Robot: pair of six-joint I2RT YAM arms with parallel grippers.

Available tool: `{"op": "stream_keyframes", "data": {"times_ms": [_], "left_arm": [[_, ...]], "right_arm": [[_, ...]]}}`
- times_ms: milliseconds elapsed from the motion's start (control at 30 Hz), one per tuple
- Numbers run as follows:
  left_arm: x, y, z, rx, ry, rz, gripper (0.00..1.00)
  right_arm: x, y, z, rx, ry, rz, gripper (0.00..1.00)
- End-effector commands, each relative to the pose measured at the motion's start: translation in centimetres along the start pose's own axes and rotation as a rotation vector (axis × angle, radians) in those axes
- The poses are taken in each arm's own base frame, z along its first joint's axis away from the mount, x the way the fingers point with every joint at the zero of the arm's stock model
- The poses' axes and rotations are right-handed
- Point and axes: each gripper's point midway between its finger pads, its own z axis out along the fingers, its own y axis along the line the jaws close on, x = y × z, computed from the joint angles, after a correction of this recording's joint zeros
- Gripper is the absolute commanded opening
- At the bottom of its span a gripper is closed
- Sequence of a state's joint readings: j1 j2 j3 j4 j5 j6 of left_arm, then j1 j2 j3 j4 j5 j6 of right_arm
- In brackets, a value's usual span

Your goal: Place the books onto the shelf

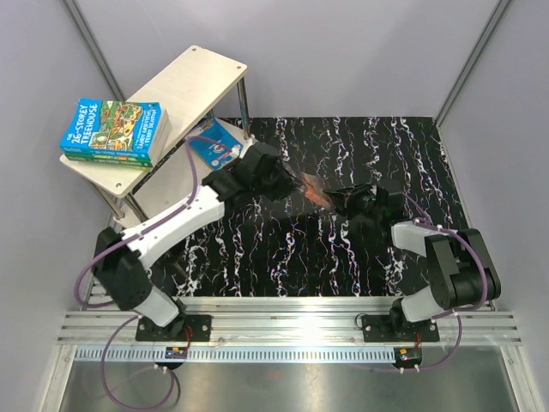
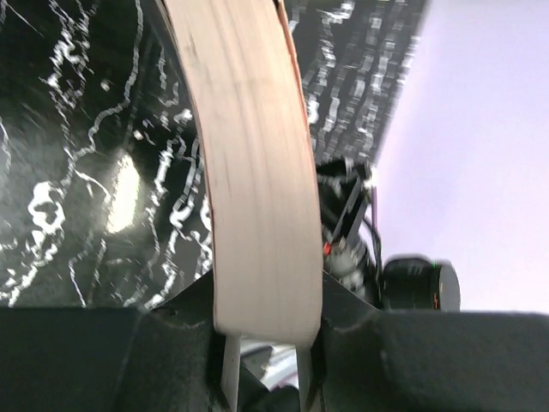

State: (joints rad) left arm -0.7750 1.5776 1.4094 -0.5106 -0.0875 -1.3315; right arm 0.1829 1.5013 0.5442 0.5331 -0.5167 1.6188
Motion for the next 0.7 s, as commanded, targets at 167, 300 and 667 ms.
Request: {"op": "stream_keyframes", "data": {"times_ms": [167,300,667], "left_arm": [[6.7,3.6,-4.4,0.019,0.224,0.077,0.04],[7.1,5.7,-3.7,-0.009,0.222,0.085,0.03],[9.0,9.8,-4.7,-0.096,0.224,0.093,0.34]], "right_arm": [[4.1,10.6,-3.6,-0.305,0.142,-0.171,0.0],[5.2,11.0,-4.6,-0.323,0.177,-0.185,0.0],[7.6,9.8,-8.3,-0.35,0.216,-0.187,0.0]]}}
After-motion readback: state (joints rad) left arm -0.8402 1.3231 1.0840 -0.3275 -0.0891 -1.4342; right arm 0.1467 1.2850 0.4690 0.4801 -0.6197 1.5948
